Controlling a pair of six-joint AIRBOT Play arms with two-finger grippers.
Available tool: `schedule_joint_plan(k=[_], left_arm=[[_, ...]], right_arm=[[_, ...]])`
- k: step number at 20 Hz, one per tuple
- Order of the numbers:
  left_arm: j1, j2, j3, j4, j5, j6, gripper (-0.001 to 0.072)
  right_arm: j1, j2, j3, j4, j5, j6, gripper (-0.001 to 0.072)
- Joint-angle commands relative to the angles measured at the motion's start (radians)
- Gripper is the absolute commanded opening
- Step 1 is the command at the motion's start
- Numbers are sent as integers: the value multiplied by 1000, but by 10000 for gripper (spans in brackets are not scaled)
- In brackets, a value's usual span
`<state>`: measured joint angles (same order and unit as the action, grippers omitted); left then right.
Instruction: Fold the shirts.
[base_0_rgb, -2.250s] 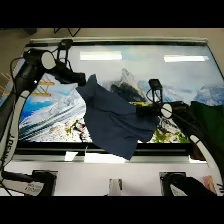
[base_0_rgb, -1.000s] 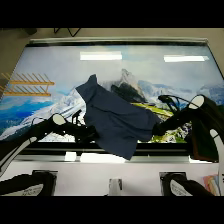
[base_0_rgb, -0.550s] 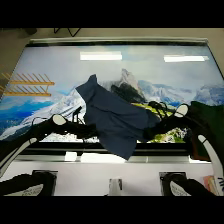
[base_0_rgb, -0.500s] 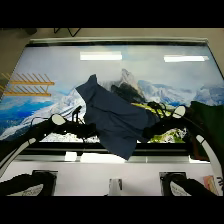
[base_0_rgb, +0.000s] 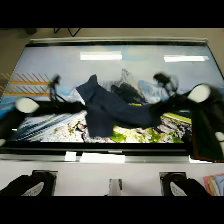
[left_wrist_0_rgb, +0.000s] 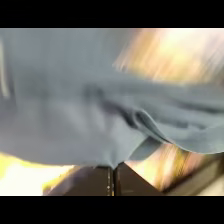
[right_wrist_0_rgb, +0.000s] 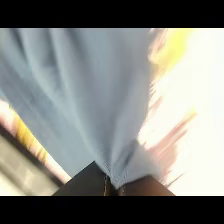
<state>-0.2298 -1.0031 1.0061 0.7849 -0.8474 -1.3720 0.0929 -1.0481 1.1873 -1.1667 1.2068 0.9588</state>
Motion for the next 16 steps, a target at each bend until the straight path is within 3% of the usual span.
schedule_joint_plan(k=[1, 2, 4, 5, 7, 11, 13, 16], left_arm=[[78, 198, 396, 56, 37, 124, 31], [79, 233, 534, 98, 72, 130, 31], [80, 271, 742, 195, 109, 125, 30], [80, 279, 816, 239, 115, 82, 30], [80, 280, 872, 243, 112, -6, 31], [80, 288, 873, 269, 91, -13, 30], [80, 279, 869, 341, 10, -32, 30], [80, 223, 829, 488, -221, -188, 31]], right_arm=[[0, 142, 393, -37, -195, -16, 29], [0, 175, 480, -50, -253, -13, 29], [0, 234, 594, -100, -298, 89, 29], [0, 258, 615, -108, -290, 137, 29], [0, 291, 615, -108, -267, 165, 29], [0, 340, 615, -218, -214, 171, 29], [0, 350, 615, -335, -109, 223, 29], [0, 278, 614, -468, 193, 253, 29]])
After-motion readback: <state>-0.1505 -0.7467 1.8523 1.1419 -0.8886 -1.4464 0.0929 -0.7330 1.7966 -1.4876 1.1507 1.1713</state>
